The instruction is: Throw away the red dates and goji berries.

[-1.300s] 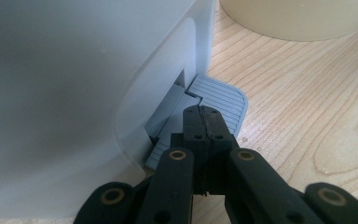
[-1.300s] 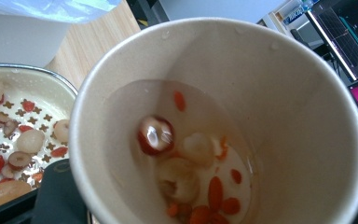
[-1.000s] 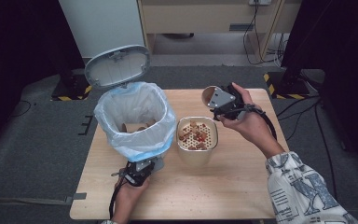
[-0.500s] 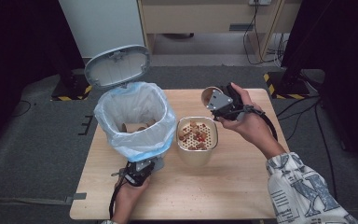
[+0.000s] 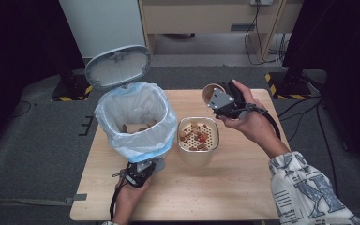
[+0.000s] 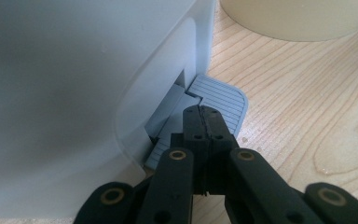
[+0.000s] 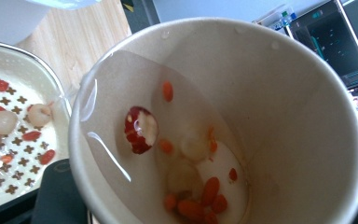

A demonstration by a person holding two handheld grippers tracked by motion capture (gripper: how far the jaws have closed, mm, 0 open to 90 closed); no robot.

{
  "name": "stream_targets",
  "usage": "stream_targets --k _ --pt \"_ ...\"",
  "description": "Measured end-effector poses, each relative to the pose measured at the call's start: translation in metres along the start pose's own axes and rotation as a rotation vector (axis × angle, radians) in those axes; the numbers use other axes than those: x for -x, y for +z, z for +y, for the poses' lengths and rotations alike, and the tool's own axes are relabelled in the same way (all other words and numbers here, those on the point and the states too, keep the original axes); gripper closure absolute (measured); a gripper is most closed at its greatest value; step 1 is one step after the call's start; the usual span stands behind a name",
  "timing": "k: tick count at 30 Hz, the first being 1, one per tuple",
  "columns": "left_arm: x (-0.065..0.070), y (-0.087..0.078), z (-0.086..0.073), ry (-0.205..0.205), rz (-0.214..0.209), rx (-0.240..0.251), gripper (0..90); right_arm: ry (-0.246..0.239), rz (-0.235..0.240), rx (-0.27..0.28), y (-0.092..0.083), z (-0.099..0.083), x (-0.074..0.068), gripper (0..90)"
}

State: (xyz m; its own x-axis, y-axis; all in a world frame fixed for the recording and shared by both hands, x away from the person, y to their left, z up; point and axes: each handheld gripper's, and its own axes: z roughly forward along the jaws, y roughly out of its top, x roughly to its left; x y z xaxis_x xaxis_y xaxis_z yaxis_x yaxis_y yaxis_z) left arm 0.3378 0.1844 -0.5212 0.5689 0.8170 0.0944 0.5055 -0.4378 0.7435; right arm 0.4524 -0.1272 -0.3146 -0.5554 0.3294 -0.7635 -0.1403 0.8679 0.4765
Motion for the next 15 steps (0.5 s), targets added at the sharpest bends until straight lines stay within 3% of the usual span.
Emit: stream_targets --k 15 --pt "0.0 0.0 0.0 -0.001 0.0 0.0 89.2 -0.035 -0.037 0.002 -0.01 0.012 0.014 30.5"
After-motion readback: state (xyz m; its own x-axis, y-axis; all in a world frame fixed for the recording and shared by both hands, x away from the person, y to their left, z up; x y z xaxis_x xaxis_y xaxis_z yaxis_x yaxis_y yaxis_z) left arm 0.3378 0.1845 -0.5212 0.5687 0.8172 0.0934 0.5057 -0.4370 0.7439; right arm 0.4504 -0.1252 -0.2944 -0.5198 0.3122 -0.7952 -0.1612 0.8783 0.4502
